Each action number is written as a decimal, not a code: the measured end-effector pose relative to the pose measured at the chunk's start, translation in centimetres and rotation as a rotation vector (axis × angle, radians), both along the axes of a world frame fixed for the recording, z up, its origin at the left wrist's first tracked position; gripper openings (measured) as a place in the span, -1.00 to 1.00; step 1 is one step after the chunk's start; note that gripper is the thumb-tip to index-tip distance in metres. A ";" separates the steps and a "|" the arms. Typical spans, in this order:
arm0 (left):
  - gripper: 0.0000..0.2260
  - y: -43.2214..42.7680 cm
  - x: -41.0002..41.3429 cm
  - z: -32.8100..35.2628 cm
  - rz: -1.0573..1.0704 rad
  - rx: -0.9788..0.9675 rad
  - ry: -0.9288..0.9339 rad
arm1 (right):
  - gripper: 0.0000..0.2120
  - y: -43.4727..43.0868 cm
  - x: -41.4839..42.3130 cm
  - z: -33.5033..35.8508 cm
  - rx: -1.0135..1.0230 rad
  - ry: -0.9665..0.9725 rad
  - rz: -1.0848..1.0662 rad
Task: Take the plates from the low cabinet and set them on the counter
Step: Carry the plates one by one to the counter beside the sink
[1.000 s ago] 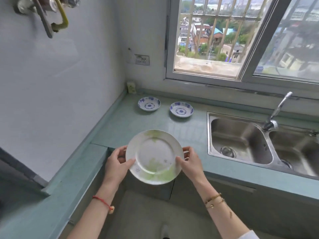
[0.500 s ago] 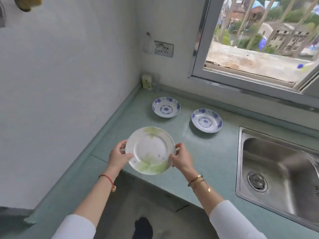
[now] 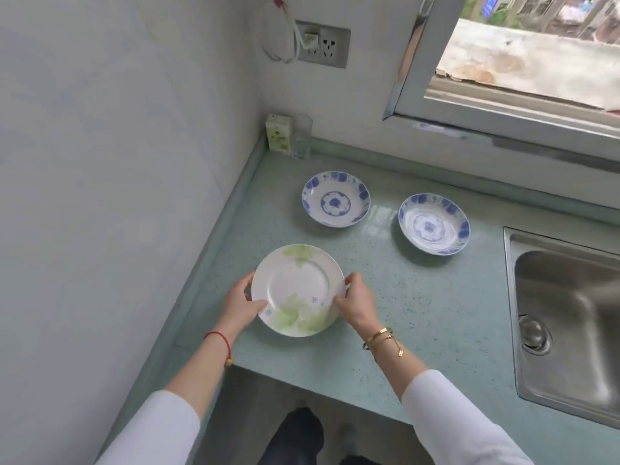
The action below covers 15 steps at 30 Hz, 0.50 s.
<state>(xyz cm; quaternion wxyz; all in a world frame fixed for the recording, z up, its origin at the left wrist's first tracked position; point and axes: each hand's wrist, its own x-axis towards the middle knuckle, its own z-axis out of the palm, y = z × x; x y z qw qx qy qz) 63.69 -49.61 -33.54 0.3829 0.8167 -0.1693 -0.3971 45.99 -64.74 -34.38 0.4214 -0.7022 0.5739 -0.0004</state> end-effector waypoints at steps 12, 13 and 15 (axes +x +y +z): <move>-0.31 -0.6 1.7 -1.5 -0.087 0.065 -0.063 | -0.74 0.3 1.2 -1.2 -0.015 0.058 -0.016; -0.30 -0.5 1.7 -1.5 -0.091 0.065 -0.056 | -0.74 0.3 1.1 -1.1 -0.013 0.061 -0.013; -0.29 -0.5 1.8 -1.2 -0.099 0.064 -0.047 | -0.72 0.4 1.0 -1.0 -0.014 0.063 -0.003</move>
